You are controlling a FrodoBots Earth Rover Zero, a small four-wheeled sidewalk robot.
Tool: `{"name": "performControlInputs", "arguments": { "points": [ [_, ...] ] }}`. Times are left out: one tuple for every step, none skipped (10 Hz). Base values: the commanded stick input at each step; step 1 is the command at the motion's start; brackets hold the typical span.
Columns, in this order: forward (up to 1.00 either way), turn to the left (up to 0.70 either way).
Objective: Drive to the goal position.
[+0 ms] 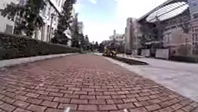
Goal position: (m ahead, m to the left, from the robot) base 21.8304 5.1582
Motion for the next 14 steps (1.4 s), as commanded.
{"name": "performControlInputs", "arguments": {
  "points": [
    [0.7,0.09],
    [0.7,0.13],
    [0.7,0.14],
    [0.7,0.14],
    [0.7,0.14],
    [0.7,0.14],
    [0.7,0.14],
    [0.7,0.09],
    [0.7,0.0],
    [0.7,0.0],
    [0.7,0.0],
    [0.7,0.0],
    [0.7,0.0],
    [0.7,0.0]
  ]
}}
